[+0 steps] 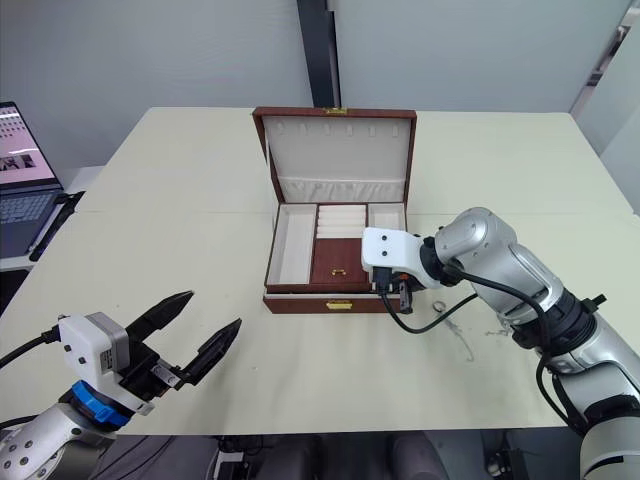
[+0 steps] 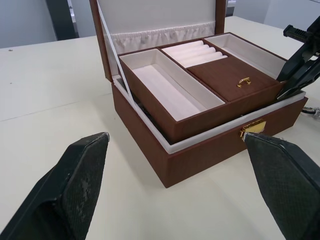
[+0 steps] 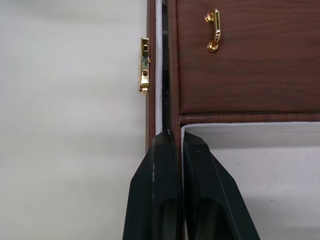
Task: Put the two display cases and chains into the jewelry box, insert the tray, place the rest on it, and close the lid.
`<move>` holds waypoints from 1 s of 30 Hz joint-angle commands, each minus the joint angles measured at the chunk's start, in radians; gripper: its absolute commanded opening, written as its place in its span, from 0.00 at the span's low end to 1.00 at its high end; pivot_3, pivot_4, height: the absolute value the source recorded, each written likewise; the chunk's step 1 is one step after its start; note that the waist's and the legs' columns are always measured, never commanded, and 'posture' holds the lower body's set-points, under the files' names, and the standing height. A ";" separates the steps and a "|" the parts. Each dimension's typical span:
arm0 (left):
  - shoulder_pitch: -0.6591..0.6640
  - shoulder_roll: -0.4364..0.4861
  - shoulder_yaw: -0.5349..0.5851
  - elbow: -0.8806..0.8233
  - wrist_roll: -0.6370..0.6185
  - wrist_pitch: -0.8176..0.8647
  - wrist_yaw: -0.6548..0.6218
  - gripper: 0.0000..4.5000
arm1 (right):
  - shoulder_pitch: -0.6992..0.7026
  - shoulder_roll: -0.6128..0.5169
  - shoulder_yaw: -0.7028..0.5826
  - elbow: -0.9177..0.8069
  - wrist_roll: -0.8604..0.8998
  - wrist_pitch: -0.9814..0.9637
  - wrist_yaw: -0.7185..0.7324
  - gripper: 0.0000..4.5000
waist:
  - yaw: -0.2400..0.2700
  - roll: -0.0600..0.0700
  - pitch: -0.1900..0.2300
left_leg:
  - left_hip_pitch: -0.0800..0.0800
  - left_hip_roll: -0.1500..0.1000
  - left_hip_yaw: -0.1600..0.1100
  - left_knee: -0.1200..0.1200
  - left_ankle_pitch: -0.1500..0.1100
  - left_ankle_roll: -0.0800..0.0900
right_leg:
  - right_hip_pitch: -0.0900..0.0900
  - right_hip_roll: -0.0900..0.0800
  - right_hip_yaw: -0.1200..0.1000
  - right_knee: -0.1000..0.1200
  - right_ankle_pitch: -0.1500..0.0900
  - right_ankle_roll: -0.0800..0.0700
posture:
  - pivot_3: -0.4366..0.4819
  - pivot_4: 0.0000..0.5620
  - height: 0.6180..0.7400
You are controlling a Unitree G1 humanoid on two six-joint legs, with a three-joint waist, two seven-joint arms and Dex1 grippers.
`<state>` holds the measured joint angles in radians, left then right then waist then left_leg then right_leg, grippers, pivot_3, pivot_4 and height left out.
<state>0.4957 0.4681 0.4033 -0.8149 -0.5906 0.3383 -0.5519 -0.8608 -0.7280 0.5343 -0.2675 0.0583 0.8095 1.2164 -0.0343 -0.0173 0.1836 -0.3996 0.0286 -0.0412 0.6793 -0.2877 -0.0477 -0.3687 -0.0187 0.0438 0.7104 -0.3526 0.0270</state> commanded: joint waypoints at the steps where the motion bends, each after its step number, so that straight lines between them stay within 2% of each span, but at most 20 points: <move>1: 0.000 0.004 0.000 -0.028 -0.010 -0.010 0.005 1.00 | 0.010 0.016 0.019 -0.024 0.004 -0.008 0.003 0.00 | -0.001 0.000 0.000 | 0.000 0.000 0.000 0.000 0.000 0.000 | 0.000 0.000 0.000 0.000 0.000 0.000 | 0.48 0.27 1.00; 30: -0.001 0.009 0.004 -0.014 -0.006 -0.013 -0.003 1.00 | -0.011 0.074 0.009 0.143 -0.023 -0.126 0.047 0.00 | -0.022 -0.007 -0.004 | 0.002 0.001 -0.002 -0.001 0.000 0.000 | 0.001 0.001 0.000 0.000 0.000 0.000 | 0.48 0.27 1.00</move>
<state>0.4960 0.4708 0.4030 -0.8139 -0.5905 0.3385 -0.5561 -0.8771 -0.6706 0.5308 -0.1418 0.0392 0.6957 1.2669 -0.0559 -0.0241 0.1792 -0.3977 0.0292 -0.0429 0.6785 -0.2877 -0.0476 -0.3674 -0.0180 0.0442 0.7106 -0.3525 0.0269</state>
